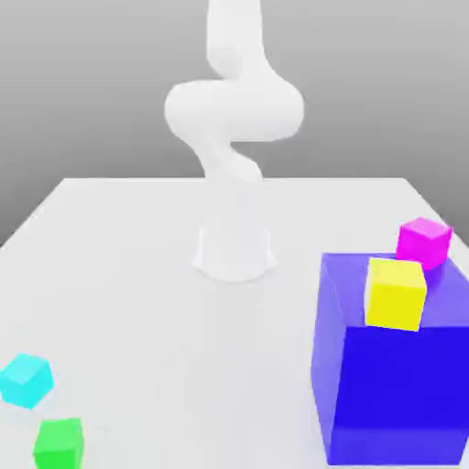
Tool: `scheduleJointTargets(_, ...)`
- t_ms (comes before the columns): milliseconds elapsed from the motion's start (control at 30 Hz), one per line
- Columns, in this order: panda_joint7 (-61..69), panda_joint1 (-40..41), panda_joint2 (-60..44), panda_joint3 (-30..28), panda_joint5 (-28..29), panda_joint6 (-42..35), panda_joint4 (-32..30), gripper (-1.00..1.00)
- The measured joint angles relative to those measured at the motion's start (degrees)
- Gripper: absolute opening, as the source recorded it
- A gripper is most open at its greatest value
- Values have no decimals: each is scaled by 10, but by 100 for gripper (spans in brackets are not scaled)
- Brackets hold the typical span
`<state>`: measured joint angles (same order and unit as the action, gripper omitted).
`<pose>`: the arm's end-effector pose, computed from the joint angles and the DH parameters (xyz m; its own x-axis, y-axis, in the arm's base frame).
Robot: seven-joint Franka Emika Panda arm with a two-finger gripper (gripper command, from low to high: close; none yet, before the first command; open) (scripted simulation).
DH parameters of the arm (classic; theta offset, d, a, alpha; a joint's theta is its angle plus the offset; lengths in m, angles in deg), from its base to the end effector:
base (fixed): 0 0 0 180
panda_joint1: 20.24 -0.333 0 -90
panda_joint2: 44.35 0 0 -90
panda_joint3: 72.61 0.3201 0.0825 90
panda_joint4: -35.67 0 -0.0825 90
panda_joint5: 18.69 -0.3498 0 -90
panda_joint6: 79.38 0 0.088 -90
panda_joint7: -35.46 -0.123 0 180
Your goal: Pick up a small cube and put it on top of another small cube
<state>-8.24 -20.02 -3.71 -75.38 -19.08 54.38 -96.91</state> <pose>0.3536 -0.0247 0.6669 0.5097 -0.7302 0.4550 -0.5434 -0.6832 -0.4877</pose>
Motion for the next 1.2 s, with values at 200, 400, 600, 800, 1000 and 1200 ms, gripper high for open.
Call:
scheduleJointTargets(200,58,7,-126,-70,-17,49,-20,0)
scheduleJointTargets(400,124,19,-250,-139,-47,96,-39,0)
scheduleJointTargets(600,203,52,-377,-191,-95,142,-58,0)
scheduleJointTargets(800,277,110,-504,-204,-136,188,-76,0)
scheduleJointTargets(1000,345,177,-628,-162,-199,259,-69,0)
scheduleJointTargets(1200,366,198,-662,-135,-227,283,-61,-100)
